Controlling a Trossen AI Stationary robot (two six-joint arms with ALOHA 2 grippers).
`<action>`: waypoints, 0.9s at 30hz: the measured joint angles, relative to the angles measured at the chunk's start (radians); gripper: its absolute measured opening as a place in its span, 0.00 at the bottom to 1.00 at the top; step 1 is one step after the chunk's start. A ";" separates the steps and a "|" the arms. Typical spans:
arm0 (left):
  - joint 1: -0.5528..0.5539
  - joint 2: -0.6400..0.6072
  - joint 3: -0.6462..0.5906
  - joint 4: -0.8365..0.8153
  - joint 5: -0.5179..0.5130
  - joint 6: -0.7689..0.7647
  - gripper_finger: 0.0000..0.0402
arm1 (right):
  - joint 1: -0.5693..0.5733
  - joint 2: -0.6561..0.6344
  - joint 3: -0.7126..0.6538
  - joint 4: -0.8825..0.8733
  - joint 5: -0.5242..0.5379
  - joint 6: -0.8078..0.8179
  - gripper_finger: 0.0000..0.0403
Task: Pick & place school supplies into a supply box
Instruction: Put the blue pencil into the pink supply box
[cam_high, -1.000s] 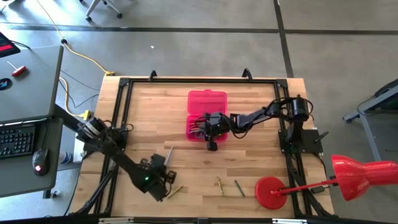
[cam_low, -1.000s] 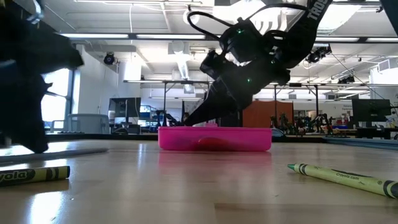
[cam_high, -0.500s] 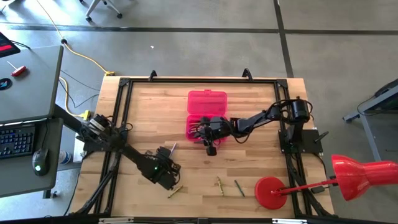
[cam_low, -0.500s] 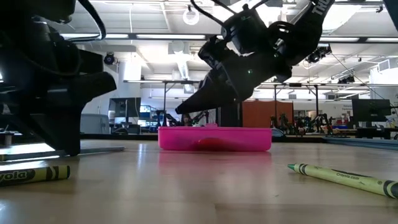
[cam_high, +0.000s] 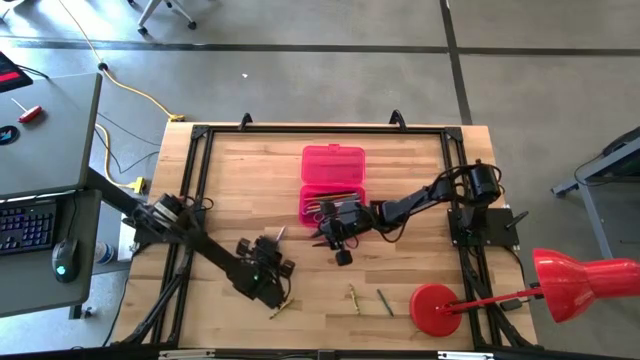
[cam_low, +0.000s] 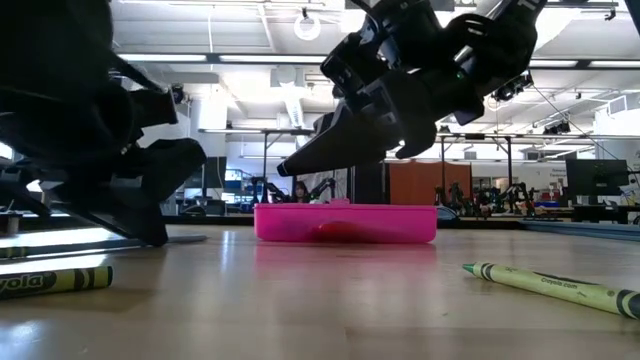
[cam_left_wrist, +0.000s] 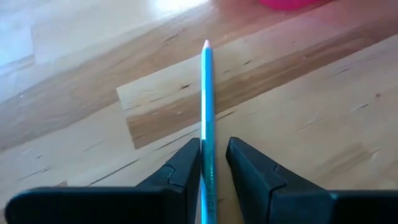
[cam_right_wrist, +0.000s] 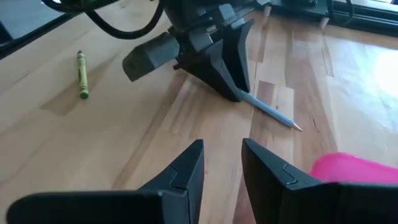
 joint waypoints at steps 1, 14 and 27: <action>-0.003 0.010 0.000 0.003 -0.010 -0.014 0.31 | 0.000 0.000 0.000 0.000 0.000 0.000 0.22; -0.033 0.028 -0.145 0.173 -0.246 -0.241 0.30 | 0.032 0.000 0.000 0.032 -0.004 0.071 0.22; -0.033 0.032 -0.210 0.289 -0.314 -0.101 0.30 | 0.059 -0.014 0.000 0.126 -0.003 0.018 0.22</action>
